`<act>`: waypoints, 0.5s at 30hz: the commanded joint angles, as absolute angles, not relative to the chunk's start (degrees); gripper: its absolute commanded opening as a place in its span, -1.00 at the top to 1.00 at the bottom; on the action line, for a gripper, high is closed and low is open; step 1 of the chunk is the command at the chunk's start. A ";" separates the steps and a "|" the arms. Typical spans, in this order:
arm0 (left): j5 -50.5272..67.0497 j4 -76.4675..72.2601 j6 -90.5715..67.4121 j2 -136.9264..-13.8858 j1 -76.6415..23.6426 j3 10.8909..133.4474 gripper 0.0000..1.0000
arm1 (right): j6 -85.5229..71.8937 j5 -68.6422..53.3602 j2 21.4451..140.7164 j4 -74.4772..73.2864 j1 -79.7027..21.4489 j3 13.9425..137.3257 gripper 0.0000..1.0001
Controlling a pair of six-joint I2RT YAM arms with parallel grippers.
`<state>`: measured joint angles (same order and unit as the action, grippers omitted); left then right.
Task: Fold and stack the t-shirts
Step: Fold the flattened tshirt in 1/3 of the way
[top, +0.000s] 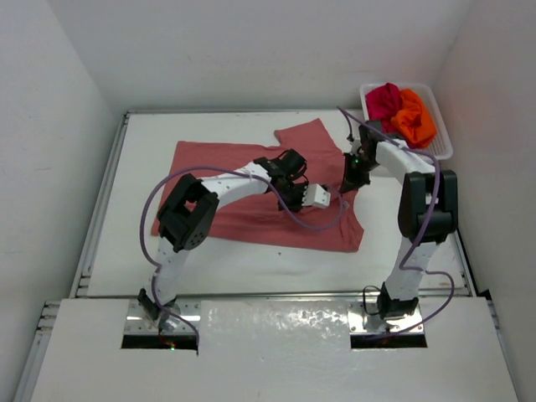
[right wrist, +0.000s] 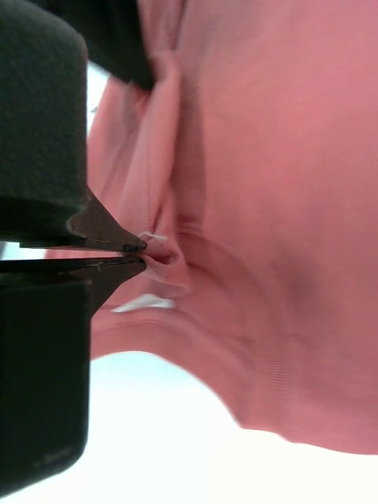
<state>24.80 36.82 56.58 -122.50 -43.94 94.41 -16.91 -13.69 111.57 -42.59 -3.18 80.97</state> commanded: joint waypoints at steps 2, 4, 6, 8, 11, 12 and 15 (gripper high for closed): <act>30.41 40.69 58.62 -118.39 -42.98 95.10 1.00 | -16.78 -13.27 106.10 -43.78 -3.51 74.20 1.00; 32.07 41.48 58.71 -118.65 -42.37 95.71 1.00 | -17.22 -13.53 105.21 -43.85 -3.60 72.34 1.00; 34.44 44.27 60.02 -118.91 -40.88 97.63 1.00 | -17.14 -13.88 103.81 -44.65 -3.87 70.41 1.00; 36.03 46.83 61.60 -119.27 -39.29 99.13 1.00 | -17.14 -14.06 102.75 -45.52 -3.87 68.82 1.00; 36.47 50.80 67.31 -118.74 -39.11 98.01 1.00 | -17.58 -14.15 100.46 -45.35 -4.04 66.36 1.00; 36.91 50.80 68.54 -118.74 -39.11 96.17 1.00 | -18.10 -14.41 100.11 -44.92 -4.48 65.23 1.00; 37.97 50.89 69.78 -119.44 -39.81 94.23 1.00 | -18.98 -15.12 100.89 -44.30 -6.06 63.38 1.00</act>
<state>34.33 47.68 65.19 -121.16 -39.62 95.94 -17.85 -14.24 101.95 -45.12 -4.69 64.86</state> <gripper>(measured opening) 0.014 0.002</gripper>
